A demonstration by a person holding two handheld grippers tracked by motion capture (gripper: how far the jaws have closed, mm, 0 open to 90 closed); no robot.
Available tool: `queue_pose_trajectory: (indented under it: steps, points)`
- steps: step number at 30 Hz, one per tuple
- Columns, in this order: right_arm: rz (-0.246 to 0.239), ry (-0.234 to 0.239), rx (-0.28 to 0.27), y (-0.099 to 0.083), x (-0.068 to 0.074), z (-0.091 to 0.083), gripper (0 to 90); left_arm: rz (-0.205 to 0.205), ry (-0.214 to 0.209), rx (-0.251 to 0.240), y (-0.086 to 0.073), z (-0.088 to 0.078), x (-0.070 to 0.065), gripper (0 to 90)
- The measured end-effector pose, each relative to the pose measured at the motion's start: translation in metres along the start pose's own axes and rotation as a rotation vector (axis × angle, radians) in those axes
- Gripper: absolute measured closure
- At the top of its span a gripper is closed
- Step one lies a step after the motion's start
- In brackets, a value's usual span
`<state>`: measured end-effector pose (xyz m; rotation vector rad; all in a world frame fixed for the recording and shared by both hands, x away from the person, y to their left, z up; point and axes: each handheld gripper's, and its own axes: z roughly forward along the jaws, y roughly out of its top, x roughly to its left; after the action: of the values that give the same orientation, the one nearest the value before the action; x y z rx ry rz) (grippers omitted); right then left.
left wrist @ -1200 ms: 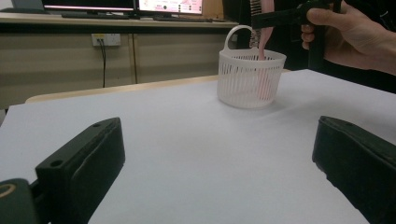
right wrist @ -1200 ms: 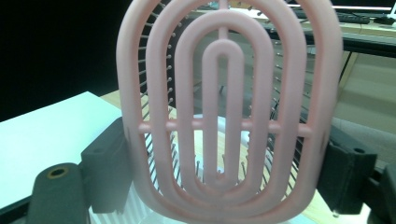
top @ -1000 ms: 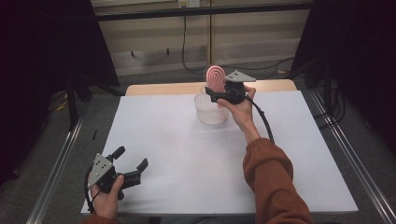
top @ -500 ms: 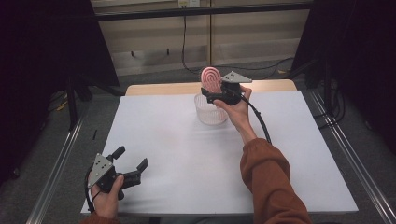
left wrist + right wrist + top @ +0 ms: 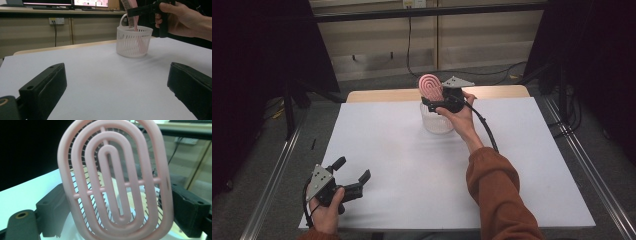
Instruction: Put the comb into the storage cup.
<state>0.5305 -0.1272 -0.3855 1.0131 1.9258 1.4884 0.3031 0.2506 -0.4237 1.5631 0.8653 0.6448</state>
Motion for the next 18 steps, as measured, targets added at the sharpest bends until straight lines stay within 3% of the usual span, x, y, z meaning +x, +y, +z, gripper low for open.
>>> queue_pose_trajectory:
  steps: [8,18]
  points:
    - [-0.013,0.008,0.022,-0.001,0.004,0.0034,11.5,0.006,-0.003,0.011,-0.0004,0.0007,0.0005,2.6]
    - [-0.034,-0.015,0.039,-0.0012,0.0065,0.0032,10.0,0.009,-0.004,0.011,-0.0003,0.0006,0.0004,2.6]
